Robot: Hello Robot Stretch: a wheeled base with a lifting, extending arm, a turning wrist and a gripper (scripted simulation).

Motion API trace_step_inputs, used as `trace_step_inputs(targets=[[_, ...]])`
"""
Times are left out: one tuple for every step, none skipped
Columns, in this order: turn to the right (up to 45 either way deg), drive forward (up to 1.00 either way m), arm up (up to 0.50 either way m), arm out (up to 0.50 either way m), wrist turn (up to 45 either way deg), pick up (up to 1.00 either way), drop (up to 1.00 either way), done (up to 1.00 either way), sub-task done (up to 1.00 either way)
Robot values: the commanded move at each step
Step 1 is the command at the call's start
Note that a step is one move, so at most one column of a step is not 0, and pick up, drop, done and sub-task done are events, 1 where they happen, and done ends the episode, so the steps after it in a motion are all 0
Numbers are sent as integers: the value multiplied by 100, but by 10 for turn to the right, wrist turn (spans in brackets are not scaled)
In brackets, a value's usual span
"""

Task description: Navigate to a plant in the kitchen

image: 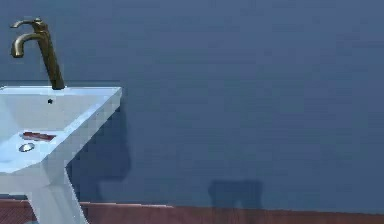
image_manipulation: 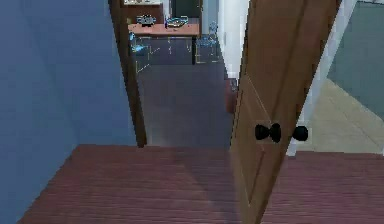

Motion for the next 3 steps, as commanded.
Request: trace_step_inputs(targets=[[450,0,0,0,0,0,0,0,0],[270,0,0,0,0,0,0,0,0],[0,45,0,0,0,0,0,0,0]])
